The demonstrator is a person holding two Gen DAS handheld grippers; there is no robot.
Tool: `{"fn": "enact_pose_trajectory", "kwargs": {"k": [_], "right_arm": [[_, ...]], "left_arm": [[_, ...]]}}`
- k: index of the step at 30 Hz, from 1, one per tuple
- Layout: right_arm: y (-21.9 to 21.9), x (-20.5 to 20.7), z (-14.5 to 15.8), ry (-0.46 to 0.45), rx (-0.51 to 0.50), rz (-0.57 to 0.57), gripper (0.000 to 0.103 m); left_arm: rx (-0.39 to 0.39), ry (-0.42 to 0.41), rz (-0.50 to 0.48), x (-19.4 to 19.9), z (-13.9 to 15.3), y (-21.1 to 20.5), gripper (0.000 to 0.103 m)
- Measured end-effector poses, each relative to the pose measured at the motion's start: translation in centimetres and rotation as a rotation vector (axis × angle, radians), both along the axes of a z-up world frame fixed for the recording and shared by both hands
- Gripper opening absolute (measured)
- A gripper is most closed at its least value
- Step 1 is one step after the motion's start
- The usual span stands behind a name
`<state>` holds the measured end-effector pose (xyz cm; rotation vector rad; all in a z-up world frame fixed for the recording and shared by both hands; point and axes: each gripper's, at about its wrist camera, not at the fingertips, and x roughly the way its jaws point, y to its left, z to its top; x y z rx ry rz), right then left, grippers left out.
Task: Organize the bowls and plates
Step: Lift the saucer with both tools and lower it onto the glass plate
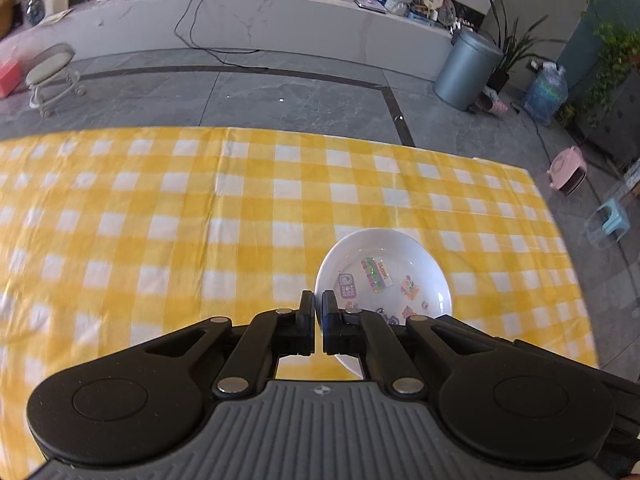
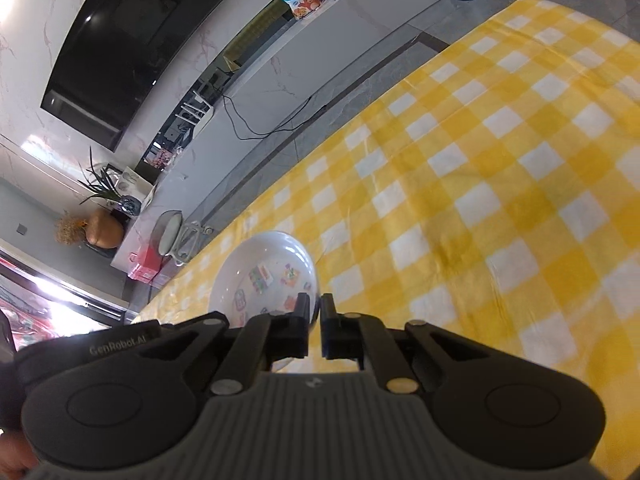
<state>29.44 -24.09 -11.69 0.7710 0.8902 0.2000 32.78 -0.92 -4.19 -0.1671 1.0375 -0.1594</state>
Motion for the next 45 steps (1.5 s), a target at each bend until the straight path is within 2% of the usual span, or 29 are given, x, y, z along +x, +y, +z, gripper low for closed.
{"fn": "enact_pose_trajectory", "kwargs": {"k": [7,16,22,31,35,40,45], "right_arm": [[-0.8,-5.0,2.8,-0.012,-0.025,0.023,0.003],[-3.4,-13.0,3.4,-0.019,-0.013,-0.013,0.003],[-4.9,-17.1,3.6,-0.047,-0.040,-0.032,0.003],[-6.4,-21.4,1.7,-0.004,-0.014,-0.063,0.003],[-6.5,-22.0,0.3,0.026,-0.002,-0.053,0.002],[-5.9,-21.9,-0.8,0.060,-0.034,-0.026,0.002],[-5.7,-21.5,-1.6,0.106,-0.109,-0.056,0.001]], "left_arm": [[-0.020,-0.058,-0.011,-5.6,2.3,-1.0,0.003],[-0.047,-0.089,-0.089,-12.2,3.1,-3.3,0.003],[-0.100,-0.068,-0.092,-15.5,2.0,-4.1,0.004],[-0.165,-0.013,-0.060,-19.1,-1.1,-4.2,0.004],[-0.196,0.037,-0.025,-20.1,-3.2,-3.6,0.004],[-0.197,0.079,0.003,-20.6,-5.1,-3.7,0.005],[-0.192,0.071,0.000,-20.8,-5.6,-4.6,0.005]]}}
